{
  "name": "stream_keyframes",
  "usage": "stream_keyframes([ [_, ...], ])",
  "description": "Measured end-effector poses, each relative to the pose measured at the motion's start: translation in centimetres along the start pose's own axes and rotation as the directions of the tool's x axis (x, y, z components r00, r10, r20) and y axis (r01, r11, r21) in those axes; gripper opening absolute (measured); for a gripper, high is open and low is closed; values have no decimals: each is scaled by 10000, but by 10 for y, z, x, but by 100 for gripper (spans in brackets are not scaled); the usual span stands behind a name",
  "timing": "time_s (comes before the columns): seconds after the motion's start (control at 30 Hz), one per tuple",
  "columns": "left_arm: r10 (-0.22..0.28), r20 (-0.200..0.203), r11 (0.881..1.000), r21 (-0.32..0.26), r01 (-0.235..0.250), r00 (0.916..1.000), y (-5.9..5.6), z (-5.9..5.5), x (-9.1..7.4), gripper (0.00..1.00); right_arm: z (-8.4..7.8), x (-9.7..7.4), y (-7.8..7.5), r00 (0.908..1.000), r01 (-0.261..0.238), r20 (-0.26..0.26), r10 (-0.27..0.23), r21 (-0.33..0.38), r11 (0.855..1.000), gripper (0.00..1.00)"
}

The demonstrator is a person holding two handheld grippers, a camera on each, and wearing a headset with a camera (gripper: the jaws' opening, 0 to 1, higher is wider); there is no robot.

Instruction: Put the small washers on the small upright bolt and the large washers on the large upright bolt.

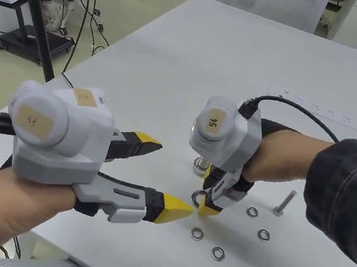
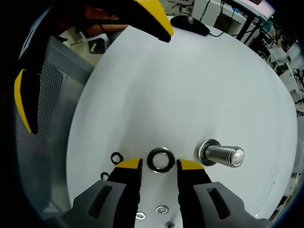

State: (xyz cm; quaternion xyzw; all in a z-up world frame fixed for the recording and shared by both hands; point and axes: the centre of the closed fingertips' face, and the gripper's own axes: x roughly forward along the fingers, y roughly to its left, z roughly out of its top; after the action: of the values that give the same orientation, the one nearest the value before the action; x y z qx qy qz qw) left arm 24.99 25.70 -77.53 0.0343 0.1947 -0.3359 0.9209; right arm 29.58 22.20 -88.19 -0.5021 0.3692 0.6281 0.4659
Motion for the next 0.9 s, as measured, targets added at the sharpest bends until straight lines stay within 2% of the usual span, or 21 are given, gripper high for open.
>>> stream_keyframes([
  [0.17, -9, 16, 10000, -11, 9, 10000, -1, 0, 0, 65, -1, 0, 0, 10000, 18, -56, -19, -84, 10000, 25],
  [0.9, 7, 40, 10000, -18, -7, 10000, -2, 1, 0, 64, 0, 0, 1, 9999, 59, -122, -61, -110, 9999, 23],
])
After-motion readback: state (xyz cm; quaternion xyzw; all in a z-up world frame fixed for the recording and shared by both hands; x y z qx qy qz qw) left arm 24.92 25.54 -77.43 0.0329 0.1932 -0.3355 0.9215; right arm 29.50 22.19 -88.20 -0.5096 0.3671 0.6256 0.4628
